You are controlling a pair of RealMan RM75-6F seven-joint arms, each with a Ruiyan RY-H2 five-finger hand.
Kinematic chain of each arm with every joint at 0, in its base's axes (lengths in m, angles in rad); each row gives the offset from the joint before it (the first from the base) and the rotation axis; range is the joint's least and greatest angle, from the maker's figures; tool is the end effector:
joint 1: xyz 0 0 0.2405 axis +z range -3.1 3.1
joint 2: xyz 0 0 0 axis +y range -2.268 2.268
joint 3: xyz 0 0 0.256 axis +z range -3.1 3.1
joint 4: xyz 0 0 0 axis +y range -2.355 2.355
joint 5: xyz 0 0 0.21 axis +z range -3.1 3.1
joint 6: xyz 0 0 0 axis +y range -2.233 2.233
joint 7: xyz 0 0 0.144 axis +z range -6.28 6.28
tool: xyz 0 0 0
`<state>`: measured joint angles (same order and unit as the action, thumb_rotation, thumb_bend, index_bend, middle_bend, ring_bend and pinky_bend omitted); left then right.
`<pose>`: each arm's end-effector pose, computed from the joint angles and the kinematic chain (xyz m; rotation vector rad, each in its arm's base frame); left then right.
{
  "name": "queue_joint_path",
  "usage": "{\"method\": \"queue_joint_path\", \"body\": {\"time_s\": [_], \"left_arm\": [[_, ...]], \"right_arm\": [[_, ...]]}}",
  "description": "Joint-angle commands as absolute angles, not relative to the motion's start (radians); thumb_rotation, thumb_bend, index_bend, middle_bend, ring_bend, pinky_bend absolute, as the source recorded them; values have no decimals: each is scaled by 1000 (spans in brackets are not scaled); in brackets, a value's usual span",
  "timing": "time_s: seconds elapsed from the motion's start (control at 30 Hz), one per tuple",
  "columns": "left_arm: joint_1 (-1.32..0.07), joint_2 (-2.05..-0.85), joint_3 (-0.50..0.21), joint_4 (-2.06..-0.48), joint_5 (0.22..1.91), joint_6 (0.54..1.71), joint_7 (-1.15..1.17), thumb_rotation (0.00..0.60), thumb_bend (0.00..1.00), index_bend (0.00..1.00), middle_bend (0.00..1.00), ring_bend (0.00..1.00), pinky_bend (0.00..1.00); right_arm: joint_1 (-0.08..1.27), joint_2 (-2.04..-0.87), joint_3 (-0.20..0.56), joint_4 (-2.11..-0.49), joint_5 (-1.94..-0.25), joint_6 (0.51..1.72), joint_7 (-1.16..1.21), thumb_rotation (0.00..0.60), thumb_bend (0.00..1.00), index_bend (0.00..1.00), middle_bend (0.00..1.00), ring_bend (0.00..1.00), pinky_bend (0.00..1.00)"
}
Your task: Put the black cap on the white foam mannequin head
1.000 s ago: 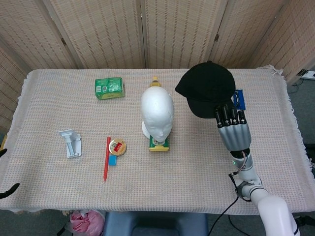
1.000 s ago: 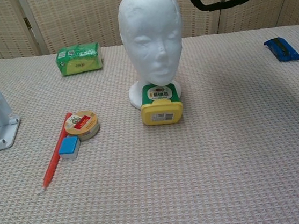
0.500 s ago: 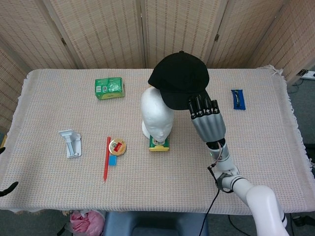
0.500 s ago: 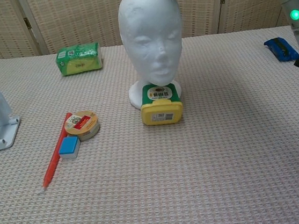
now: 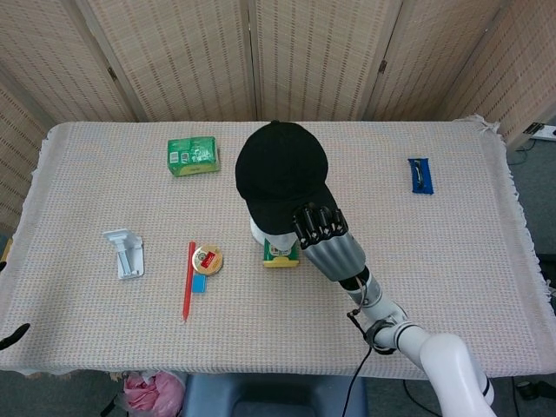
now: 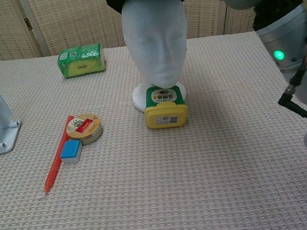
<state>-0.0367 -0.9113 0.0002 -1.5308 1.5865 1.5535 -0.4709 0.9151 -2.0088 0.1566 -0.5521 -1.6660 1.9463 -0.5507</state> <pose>-0.3319 0.1562 0.2333 -1.3519 -1.0327 -1.0574 -0.0772 -0.3402 0.0134 1.1887 0.4812 1.3372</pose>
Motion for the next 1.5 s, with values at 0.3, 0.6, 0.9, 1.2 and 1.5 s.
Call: {"method": "queue_joint_path", "body": {"time_s": [0.3,0.6,0.9,1.2,1.5], "left_arm": [[-35,-908,2,-1529,1590,1561,-485,600,216,0,0,0,146],[-38,-904,3,-1525,1590,1555,-501,600,216,0,0,0,146],[-40,-902,3,-1520,1584,1549,-512,600,217,0,0,0,146],[-38,-910,-1,-1504,1595,1573,-526,600,216,15,0,0,146],[-41,-917,-1,-1499,1597,1571,-510,600,217,15,0,0,146]], "right_arm": [[861,-2027,107,-596,-1718,1930,-604,600,704,973,805,716,902],[840,-2057,110,-551,-1726,1920,-582,600,703,973,803,716,902],[822,-2092,109,-499,-1722,1892,-562,600,648,972,769,709,898],[776,-2058,110,-626,-1690,1815,-616,600,237,416,400,362,376],[644,-1855,64,-1198,-1639,1695,-833,600,141,119,151,75,76]]}}
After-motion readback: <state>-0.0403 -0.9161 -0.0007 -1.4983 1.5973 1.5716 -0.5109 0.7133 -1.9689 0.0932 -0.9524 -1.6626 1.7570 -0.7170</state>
